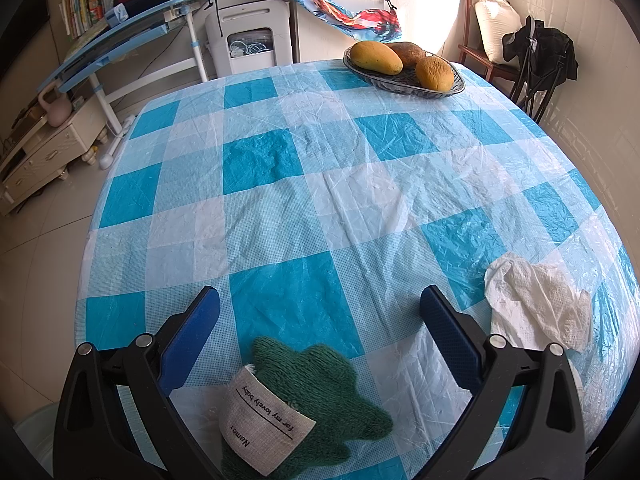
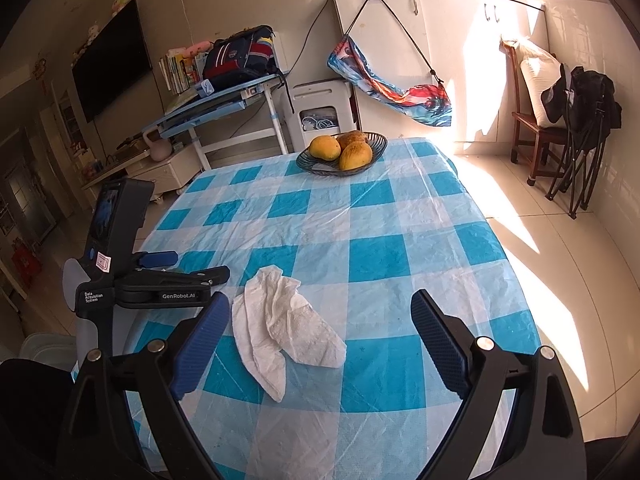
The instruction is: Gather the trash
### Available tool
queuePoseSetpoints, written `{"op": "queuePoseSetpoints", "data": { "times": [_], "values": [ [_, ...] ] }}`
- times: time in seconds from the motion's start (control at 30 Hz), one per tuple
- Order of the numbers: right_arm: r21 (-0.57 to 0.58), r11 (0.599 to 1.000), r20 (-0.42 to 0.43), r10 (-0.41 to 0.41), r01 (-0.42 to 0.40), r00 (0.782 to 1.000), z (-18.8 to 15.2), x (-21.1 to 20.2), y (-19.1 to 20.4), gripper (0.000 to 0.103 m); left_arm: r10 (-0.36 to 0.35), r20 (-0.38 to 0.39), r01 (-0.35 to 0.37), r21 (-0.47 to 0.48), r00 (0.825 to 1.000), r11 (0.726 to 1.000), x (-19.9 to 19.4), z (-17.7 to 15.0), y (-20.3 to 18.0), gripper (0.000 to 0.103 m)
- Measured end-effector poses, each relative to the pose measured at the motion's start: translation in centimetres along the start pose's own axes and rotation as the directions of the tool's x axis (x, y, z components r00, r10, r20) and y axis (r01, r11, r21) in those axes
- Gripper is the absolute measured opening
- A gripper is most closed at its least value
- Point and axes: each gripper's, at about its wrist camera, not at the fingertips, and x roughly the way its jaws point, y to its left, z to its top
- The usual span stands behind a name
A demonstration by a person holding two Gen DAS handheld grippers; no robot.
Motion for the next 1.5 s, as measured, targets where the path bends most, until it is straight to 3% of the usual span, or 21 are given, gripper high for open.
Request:
{"op": "queuePoseSetpoints", "data": {
  "times": [0.2, 0.47, 0.73, 0.93, 1.13, 1.3, 1.5],
  "values": [
    [-0.058, 0.998, 0.021, 0.034, -0.033, 0.999, 0.5, -1.3, 1.4, 0.091, 0.0, 0.0, 0.0, 0.0, 1.0, 1.0, 0.0, 0.0, 0.0, 0.097],
    [-0.179, 0.982, -0.069, 0.05, -0.062, 0.996, 0.6, 0.9, 2.6, 0.091, 0.0, 0.0, 0.0, 0.0, 1.0, 1.0, 0.1, 0.1, 0.0, 0.097],
    [-0.17, 0.977, -0.161, 0.1, -0.127, 0.982, -0.6, 3.1, 2.4, 0.091, 0.0, 0.0, 0.0, 0.0, 1.0, 1.0, 0.1, 0.1, 0.0, 0.097],
    [-0.151, 0.981, -0.188, 0.096, -0.125, 0.977, -0.6, 4.8, 2.1, 0.091, 0.001, 0.0, -0.001, 0.001, 1.0, 1.0, 0.0, 0.0, 0.0, 0.097],
    [-0.154, 0.98, -0.212, 0.094, -0.128, 0.973, -0.4, 6.5, 1.8, 0.091, -0.035, -0.018, 0.035, 0.036, 0.999, 0.999, -0.4, -0.3, 0.3, 0.097],
    [-0.143, 0.978, -0.235, 0.113, -0.149, 0.965, -0.5, 7.3, 1.6, 0.089, -0.101, 0.044, 0.101, 0.009, 0.994, 0.995, -2.2, -1.2, 0.9, 0.096],
    [-0.179, 0.969, -0.255, 0.123, -0.172, 0.959, -0.9, 7.4, 2.7, 0.085, -0.114, 0.058, 0.114, 0.007, 0.992, 0.993, -2.9, -1.8, 1.6, 0.096]
  ]
}}
